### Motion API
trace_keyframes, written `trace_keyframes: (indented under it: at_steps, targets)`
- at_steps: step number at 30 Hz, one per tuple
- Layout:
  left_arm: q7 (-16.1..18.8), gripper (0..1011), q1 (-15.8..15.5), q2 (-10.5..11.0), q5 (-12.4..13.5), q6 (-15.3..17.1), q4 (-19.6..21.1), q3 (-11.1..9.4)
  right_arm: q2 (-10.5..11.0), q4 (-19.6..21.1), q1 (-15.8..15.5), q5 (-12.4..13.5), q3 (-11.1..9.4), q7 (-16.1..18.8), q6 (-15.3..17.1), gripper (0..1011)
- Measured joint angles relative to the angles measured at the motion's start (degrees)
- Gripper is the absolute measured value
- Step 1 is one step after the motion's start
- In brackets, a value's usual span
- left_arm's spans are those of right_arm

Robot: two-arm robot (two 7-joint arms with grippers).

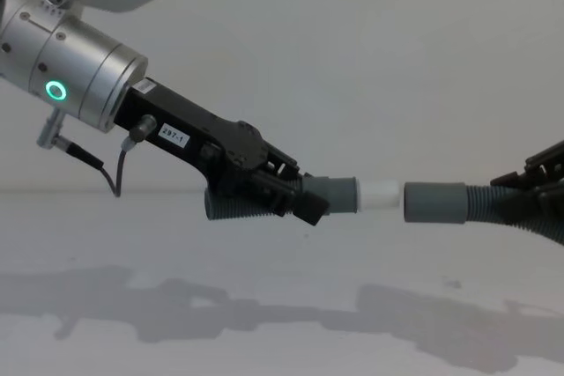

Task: Use both hands to pick up one end of the pipe from the table, align the ends, and insert them.

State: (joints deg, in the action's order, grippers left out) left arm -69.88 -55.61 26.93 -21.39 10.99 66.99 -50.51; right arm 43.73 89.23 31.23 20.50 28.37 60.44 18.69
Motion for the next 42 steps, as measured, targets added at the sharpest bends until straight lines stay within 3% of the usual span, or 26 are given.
trace_keyframes:
  at_steps: [20,42]
  targets:
    - [0.3,343,-0.9,0.2,0.4,0.4,0.8,-1.5,0.5,-0.5,1.1,2.0,0.7,1.3,0.6,273]
    - [0.1,343,-1.6,0.8,-0.3,0.9,2.0,-2.8,0.7,-0.8,1.8,2.3,1.8,0.4,0.3,273]
